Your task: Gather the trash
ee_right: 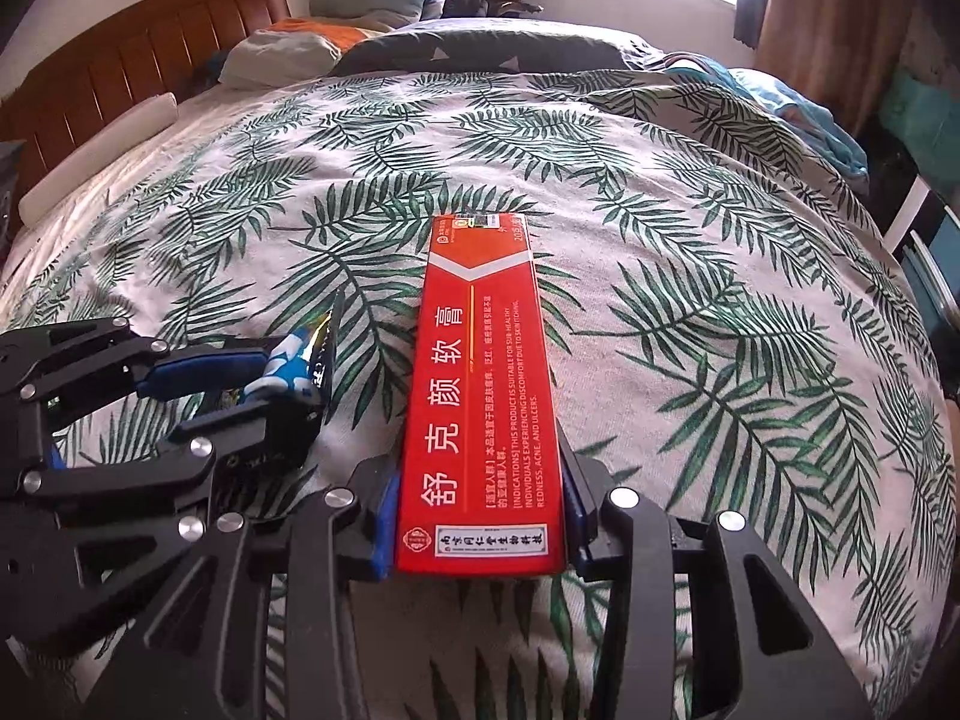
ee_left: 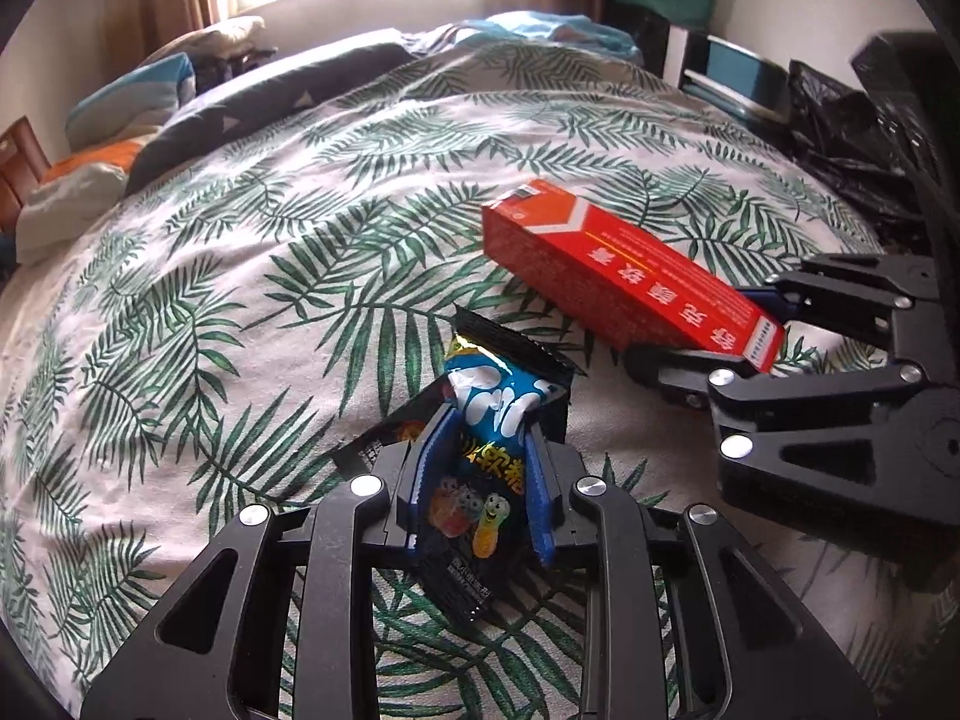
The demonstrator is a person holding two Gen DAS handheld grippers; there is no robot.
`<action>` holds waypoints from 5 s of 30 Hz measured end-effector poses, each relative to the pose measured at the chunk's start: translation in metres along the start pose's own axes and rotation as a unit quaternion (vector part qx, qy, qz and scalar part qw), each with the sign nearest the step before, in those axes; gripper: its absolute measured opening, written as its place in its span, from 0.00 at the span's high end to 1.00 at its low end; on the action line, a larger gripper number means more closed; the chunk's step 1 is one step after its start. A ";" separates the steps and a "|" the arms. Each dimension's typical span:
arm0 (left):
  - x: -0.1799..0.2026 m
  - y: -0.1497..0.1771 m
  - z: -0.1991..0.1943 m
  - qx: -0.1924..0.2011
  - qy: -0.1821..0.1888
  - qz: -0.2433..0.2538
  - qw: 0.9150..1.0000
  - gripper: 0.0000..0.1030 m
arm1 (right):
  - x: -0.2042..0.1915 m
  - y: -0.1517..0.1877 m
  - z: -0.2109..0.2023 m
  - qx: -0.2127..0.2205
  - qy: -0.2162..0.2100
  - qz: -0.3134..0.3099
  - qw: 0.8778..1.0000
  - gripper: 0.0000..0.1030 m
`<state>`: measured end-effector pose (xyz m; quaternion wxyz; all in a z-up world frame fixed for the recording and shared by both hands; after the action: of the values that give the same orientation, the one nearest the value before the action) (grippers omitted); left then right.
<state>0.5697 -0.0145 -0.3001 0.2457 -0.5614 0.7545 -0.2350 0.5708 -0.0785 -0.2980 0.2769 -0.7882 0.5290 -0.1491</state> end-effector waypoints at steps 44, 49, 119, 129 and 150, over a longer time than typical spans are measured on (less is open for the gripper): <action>0.067 0.166 -0.278 0.007 0.017 0.001 1.000 0.81 | -0.101 0.180 -0.288 0.059 -0.029 0.053 0.996 0.61; 0.078 0.199 -0.315 0.007 0.015 0.005 1.000 0.81 | -0.120 0.216 -0.321 0.066 -0.033 0.049 0.996 0.61; 0.162 0.524 -0.117 -0.339 0.113 -0.007 0.934 0.57 | -0.192 0.541 -0.121 -0.299 -0.070 0.054 0.950 0.61; 0.151 0.516 -0.126 -0.333 0.074 -0.015 0.940 0.26 | -0.196 0.545 -0.115 -0.308 -0.069 0.053 0.947 0.61; 0.120 0.519 -0.131 -0.332 0.028 -0.055 0.941 0.09 | -0.206 0.542 -0.112 -0.300 -0.071 0.039 0.951 0.46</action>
<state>0.0772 0.0150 -0.5389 0.0111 -0.6450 0.7641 0.0001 0.0226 -0.0765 -0.5184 0.0702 -0.8222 0.5586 0.0838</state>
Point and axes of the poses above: each gripper's, at about its wrist camera, not at the fingertips, and z roughly the way its jaws point, x to its right, y to its underside, the point moved 5 cm from there along z, roughly the way its jaws point, and after that the axes turned 5 degrees about z, right-handed, at the moved point
